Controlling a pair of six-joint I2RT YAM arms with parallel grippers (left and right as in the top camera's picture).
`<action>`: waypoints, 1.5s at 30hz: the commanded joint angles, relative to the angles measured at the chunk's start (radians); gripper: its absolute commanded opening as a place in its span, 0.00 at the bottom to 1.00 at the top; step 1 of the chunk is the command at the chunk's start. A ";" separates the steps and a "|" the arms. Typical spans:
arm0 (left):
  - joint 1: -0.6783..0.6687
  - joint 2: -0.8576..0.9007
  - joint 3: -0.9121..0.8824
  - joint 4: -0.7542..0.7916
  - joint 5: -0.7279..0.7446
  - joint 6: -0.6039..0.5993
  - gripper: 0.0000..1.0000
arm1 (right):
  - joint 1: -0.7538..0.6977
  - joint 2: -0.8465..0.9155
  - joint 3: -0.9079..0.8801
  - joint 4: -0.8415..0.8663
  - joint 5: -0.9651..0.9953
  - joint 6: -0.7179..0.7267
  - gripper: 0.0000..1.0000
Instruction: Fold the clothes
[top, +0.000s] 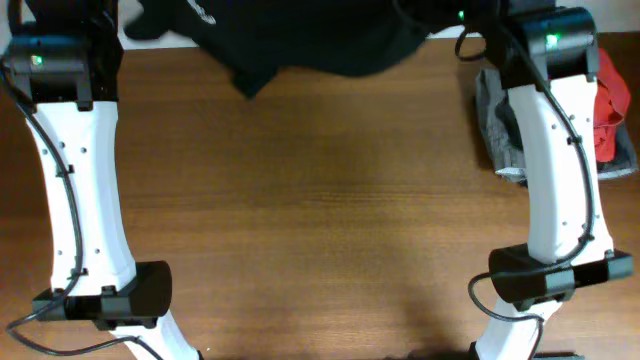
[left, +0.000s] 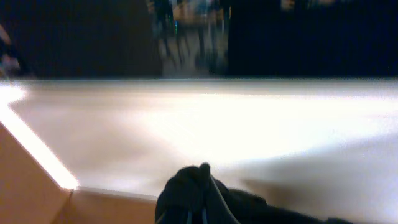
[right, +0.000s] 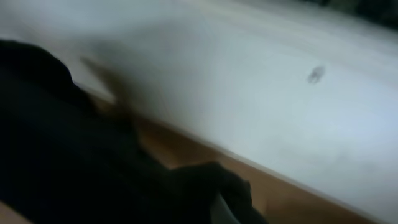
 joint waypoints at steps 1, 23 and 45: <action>0.008 0.025 0.010 -0.130 -0.002 0.019 0.01 | -0.015 0.076 0.011 -0.109 -0.029 0.001 0.04; 0.008 0.114 0.008 -0.789 0.017 0.005 0.01 | -0.015 0.145 0.003 -0.689 -0.109 0.020 0.04; 0.034 0.090 -0.018 -0.888 0.036 -0.106 0.01 | -0.016 -0.179 -0.225 -0.681 0.173 0.309 0.04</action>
